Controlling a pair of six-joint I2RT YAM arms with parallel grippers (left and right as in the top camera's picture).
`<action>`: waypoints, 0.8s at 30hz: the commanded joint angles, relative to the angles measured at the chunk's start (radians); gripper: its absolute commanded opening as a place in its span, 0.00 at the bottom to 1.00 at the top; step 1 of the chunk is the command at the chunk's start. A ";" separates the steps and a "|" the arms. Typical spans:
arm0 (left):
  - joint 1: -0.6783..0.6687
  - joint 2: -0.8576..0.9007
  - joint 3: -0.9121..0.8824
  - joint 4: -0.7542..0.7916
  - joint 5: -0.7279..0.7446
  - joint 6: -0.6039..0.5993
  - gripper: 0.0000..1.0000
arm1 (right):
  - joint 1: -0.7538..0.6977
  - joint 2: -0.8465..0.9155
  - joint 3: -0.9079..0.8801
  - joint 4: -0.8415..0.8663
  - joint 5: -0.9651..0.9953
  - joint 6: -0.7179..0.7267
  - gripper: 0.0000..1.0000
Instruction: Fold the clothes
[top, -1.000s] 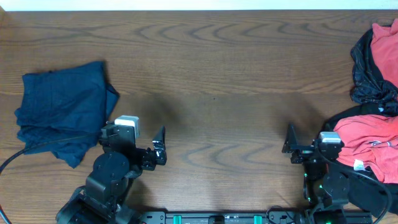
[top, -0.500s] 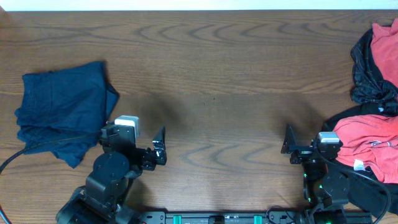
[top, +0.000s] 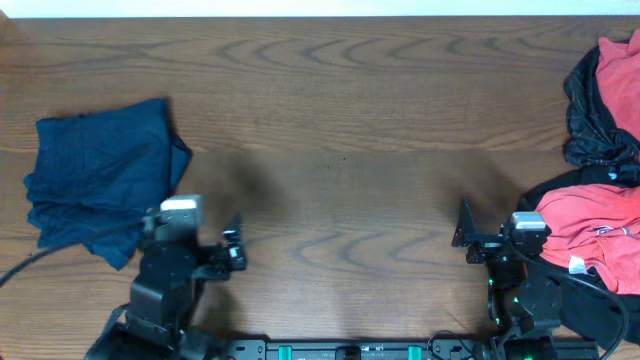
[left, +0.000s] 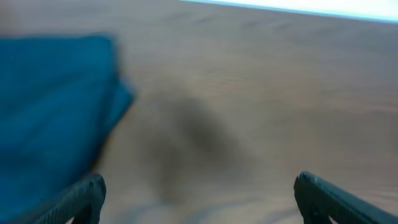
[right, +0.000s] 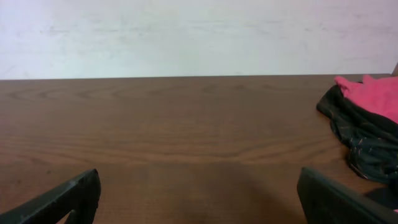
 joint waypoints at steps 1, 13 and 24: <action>0.147 -0.053 -0.063 -0.054 -0.004 -0.005 0.98 | -0.010 -0.005 -0.002 -0.003 -0.003 -0.015 0.99; 0.282 -0.334 -0.373 0.156 -0.043 0.039 0.98 | -0.010 -0.005 -0.002 -0.003 -0.003 -0.015 0.99; 0.282 -0.426 -0.696 0.910 0.154 0.274 0.98 | -0.010 -0.005 -0.002 -0.003 -0.003 -0.015 0.99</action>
